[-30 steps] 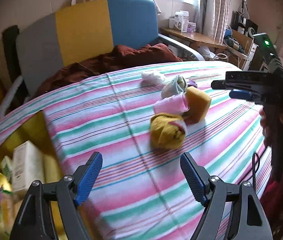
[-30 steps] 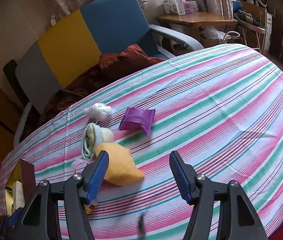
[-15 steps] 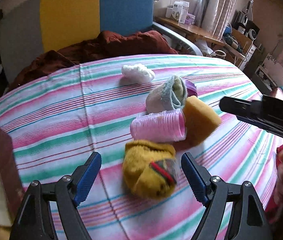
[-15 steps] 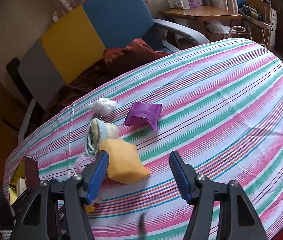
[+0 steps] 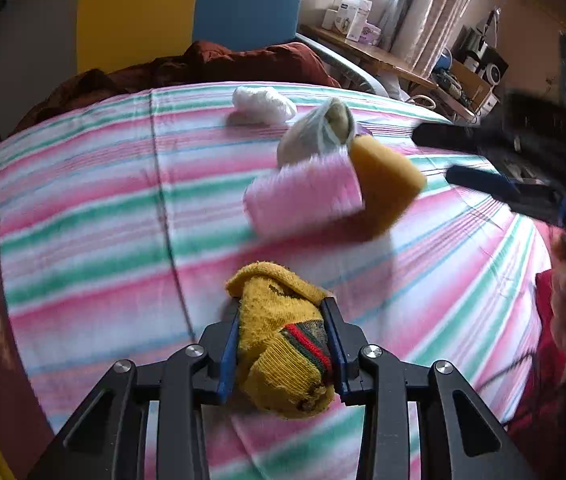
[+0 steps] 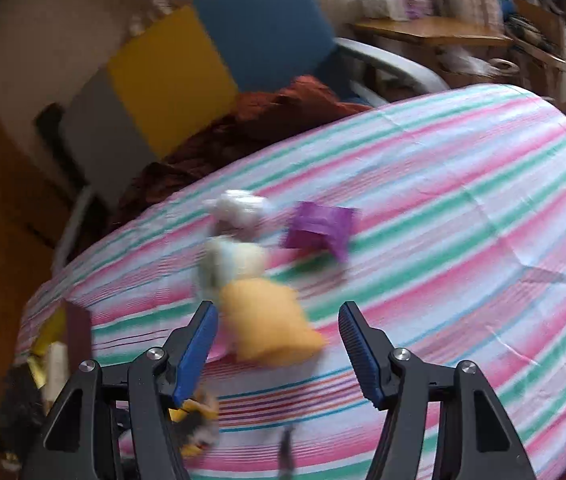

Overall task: Organize objects
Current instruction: 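Grasp the yellow sponge block with the right tool while the left tool holds the sock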

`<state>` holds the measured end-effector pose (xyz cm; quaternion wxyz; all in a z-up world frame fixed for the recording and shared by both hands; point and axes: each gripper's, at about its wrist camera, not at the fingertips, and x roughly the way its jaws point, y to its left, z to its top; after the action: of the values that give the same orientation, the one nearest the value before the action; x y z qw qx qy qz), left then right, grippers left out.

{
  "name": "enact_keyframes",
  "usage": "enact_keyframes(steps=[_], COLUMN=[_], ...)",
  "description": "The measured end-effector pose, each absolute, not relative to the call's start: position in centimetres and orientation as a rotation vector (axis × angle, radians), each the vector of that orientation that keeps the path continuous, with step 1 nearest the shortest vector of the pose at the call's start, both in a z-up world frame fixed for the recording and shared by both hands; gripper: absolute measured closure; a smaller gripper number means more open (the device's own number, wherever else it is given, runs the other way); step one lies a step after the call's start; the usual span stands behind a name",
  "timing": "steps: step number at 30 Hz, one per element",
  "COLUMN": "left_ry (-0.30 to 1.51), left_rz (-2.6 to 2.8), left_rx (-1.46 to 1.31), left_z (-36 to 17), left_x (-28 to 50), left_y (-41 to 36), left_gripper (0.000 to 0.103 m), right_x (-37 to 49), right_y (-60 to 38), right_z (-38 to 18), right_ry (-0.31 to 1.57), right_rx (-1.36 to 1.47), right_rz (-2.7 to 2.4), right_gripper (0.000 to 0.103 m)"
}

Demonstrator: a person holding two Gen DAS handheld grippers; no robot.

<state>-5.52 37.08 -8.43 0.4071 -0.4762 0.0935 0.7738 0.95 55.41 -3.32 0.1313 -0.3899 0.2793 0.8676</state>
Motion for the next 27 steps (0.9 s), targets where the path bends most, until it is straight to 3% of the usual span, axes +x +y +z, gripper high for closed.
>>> enact_keyframes(steps=[15, 27], left_ry=[0.270, 0.277], left_rz=[1.980, 1.990], left_rx=[-1.132, -1.088], left_z=[-8.5, -8.7], left_x=[-2.2, -2.1], left_y=[34.3, 34.2], left_gripper=[0.064, 0.062], right_x=[-0.6, -1.2], right_y=[54.2, 52.1], right_z=[-5.3, -4.8], right_ry=[0.598, 0.857], right_rx=[-1.292, -1.422], right_rz=[2.415, 2.691], right_gripper=[0.039, 0.039])
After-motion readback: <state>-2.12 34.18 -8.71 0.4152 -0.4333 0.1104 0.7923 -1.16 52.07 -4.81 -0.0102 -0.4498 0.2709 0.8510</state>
